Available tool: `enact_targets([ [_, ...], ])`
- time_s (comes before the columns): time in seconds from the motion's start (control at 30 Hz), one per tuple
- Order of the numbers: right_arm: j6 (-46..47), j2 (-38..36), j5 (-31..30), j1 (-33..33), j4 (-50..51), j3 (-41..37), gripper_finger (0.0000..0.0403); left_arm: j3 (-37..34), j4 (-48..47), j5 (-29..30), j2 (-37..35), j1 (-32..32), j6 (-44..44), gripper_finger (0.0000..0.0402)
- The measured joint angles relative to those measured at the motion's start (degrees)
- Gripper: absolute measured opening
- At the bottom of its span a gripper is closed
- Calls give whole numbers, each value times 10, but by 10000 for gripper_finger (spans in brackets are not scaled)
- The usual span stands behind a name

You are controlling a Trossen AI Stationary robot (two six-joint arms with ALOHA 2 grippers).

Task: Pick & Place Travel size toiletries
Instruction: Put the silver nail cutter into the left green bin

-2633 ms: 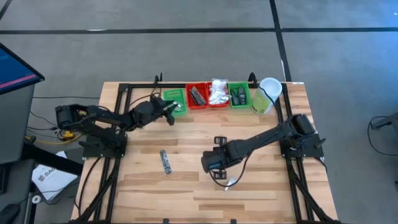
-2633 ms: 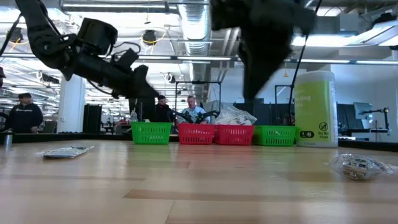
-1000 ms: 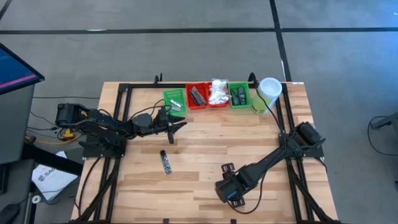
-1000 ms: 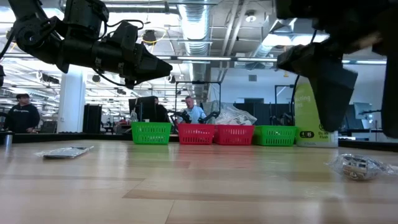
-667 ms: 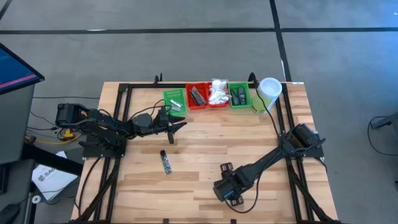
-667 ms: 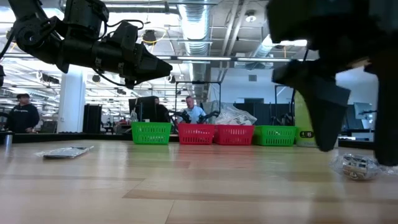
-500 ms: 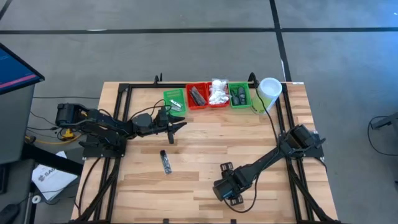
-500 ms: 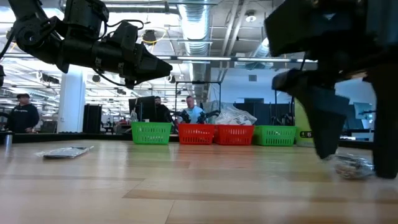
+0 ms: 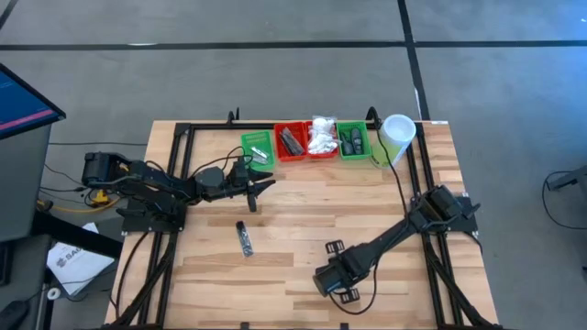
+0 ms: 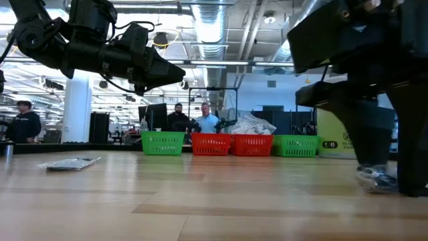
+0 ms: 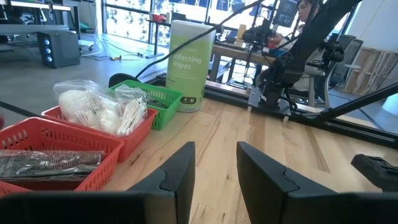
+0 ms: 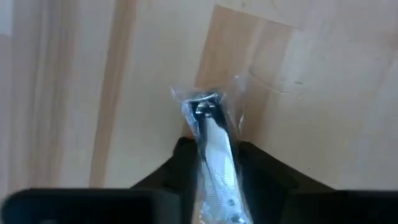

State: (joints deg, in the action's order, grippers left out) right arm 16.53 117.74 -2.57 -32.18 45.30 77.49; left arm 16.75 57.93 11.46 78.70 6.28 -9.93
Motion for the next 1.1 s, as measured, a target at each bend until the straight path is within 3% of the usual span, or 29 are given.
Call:
enact_targets([
  [0.13,-1,-10,-2,5,5,-2,39,0,0,0,0,0,0,108],
  [0.37,-2,-20,-18,22,18,0,48,0,0,0,0,0,0,108],
  [0.9,-118,-23,-74,81,112,110,42,0,0,0,0,0,2,108],
  [1.1,-142,-23,-119,118,142,151,42,0,1,-51,0,0,2,108],
])
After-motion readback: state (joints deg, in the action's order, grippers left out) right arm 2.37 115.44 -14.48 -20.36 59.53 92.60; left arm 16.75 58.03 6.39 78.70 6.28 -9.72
